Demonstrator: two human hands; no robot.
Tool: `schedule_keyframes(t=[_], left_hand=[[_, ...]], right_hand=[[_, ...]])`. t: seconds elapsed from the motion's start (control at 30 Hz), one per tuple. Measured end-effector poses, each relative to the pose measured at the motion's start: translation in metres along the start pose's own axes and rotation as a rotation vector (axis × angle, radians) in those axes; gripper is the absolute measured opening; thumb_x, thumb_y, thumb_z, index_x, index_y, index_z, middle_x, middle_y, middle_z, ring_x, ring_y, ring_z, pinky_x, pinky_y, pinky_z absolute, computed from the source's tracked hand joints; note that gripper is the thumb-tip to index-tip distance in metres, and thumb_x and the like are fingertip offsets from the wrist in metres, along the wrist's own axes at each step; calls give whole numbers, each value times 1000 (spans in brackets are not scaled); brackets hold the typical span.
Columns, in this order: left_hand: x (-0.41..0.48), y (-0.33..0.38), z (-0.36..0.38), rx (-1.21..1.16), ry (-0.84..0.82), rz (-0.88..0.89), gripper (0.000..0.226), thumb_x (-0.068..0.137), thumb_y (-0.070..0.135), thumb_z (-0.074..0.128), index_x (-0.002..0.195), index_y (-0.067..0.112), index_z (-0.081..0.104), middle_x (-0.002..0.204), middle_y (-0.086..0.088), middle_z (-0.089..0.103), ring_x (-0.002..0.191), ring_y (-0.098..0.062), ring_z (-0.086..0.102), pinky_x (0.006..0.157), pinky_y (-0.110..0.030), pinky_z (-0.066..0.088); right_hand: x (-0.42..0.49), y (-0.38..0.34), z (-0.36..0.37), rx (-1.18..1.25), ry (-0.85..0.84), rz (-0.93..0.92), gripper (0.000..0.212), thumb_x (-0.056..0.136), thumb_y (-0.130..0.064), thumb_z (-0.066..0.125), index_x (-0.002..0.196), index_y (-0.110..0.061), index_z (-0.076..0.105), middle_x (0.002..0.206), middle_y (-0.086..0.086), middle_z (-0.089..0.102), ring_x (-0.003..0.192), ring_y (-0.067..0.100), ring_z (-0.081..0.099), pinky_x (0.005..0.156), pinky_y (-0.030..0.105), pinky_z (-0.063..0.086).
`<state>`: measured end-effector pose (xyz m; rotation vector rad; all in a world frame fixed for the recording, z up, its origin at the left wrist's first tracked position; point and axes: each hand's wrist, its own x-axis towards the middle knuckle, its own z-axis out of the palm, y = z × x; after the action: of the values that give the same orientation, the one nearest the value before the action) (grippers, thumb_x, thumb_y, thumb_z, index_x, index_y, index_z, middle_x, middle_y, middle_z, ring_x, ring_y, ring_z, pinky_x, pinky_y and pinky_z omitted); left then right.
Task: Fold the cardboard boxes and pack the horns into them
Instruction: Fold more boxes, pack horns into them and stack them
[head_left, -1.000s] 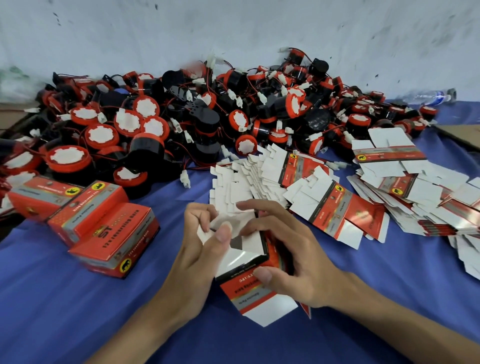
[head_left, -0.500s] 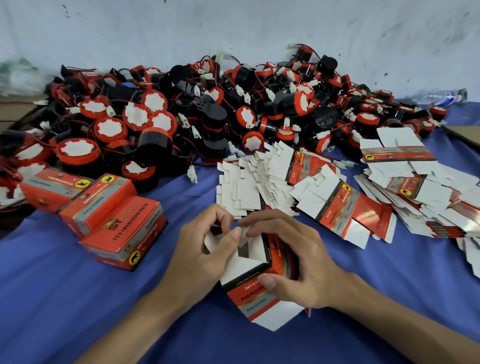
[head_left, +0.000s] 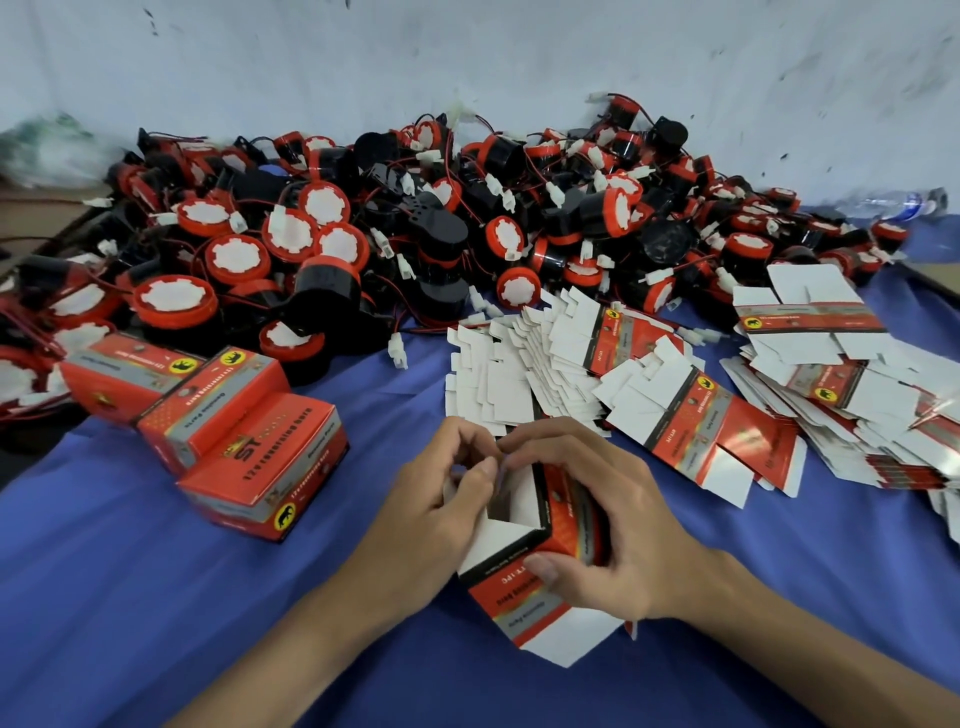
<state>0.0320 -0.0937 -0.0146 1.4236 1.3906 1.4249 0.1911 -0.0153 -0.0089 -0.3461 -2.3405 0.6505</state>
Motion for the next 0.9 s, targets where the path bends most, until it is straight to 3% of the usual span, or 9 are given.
schedule_keyframes(t=[0.13,0.27,0.37,0.47,0.57,0.63,0.73,0.83,0.9], left_hand=[[0,-8,1,-48,-46,-65,10,97,33,47,104,27,45,90,26,59,84,8,57,70,-8,46],[3,-10,1,-53,-62,-100,41,76,53,49,111,40,32,113,17,46,98,16,52,78,-6,44],[2,-6,6,-88,-46,-101,48,75,51,56,114,40,29,119,8,45,100,13,56,77,-9,47],[-2,-2,10,-217,60,-144,55,69,47,63,114,37,33,118,2,52,92,5,64,69,-11,50],[-4,2,14,-482,3,-225,43,85,42,65,122,29,46,118,-2,65,102,-8,67,76,-18,53],[-6,6,16,-670,-44,-281,41,89,37,63,126,22,54,119,-3,68,109,-16,65,78,-24,55],[-10,9,21,-752,38,-260,39,83,30,60,121,20,57,112,-4,71,101,-17,68,75,-30,59],[-10,7,28,-662,253,-202,38,78,19,66,114,14,56,98,-4,73,90,-16,69,71,-31,58],[-5,8,23,-679,320,-224,42,74,16,57,116,12,57,99,-8,72,91,-20,67,78,-40,55]], right_hand=[[2,-6,-3,-88,-163,132,68,69,-64,59,117,-16,53,126,-9,50,109,10,57,87,39,50],[4,-14,-5,-139,-199,176,72,66,-68,59,127,-34,40,127,-21,47,108,1,54,88,36,49],[2,-16,-4,-113,-130,86,69,72,-57,62,133,-29,47,126,-14,56,114,5,55,90,36,49],[0,-17,-1,-126,-4,10,58,73,-49,65,121,-16,63,121,-4,61,113,13,58,87,39,50],[0,-20,4,-204,161,-33,54,73,-46,68,113,-10,67,117,3,62,107,20,61,82,38,51],[0,-24,5,-284,253,-21,58,72,-48,68,114,-7,66,117,4,62,105,22,62,78,38,53],[2,-31,5,-398,335,12,68,70,-57,69,118,-9,63,119,2,62,106,19,62,72,38,56],[6,-35,5,-453,287,60,82,67,-71,64,128,-19,48,128,-2,58,111,14,60,68,37,58],[4,-32,2,-323,206,66,88,67,-75,61,134,-23,40,134,-6,54,116,11,58,79,38,57]])
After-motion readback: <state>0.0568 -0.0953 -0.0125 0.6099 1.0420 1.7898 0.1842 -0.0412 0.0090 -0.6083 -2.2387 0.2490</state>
